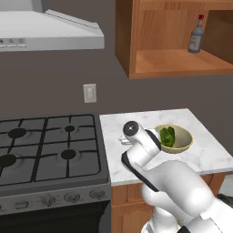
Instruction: Pick the cheese from the fridge and the cheese grater from the cabinet and place them next to the salad bowl.
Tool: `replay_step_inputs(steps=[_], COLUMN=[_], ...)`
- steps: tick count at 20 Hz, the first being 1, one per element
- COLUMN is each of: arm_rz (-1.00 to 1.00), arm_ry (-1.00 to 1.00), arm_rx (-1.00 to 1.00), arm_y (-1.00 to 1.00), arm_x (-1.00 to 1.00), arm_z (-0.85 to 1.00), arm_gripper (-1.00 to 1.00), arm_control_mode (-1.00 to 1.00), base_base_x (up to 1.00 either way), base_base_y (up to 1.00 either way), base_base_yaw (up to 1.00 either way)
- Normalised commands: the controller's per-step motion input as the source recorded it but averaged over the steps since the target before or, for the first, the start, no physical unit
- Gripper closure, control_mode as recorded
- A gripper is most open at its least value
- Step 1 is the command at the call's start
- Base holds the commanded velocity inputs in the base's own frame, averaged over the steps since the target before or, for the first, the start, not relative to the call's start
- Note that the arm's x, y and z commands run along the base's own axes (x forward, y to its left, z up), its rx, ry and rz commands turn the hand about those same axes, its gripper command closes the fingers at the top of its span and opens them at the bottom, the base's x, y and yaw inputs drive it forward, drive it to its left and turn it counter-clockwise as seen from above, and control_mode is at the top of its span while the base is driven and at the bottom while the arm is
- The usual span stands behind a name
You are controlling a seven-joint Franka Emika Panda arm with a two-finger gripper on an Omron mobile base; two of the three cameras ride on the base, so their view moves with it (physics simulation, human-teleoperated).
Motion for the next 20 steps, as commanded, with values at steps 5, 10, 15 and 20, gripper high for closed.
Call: replay_step_inputs(steps=[5, 10, 15, 20], arm_rz=[0.0, 0.0, 0.0, 0.0], arm_ry=[-0.07, -0.12, -0.1, -0.01], arm_rx=[0.03, 0.04, 0.03, 0.02], arm_y=[-0.15, -0.12, -0.16, -0.19], arm_x=[0.0, 0.0, 0.0, 0.0], arm_z=[-0.34, -0.34, -0.36, -0.35], arm_gripper=[1.0, 1.0, 1.0, 1.0], arm_control_mode=[-1.0, -1.0, -1.0, -1.0], base_base_x=[0.0, 0.0, 0.0, 0.0], base_base_y=[0.0, 0.0, 0.0, 0.0], base_base_yaw=[0.0, 0.0, 0.0, 0.0])
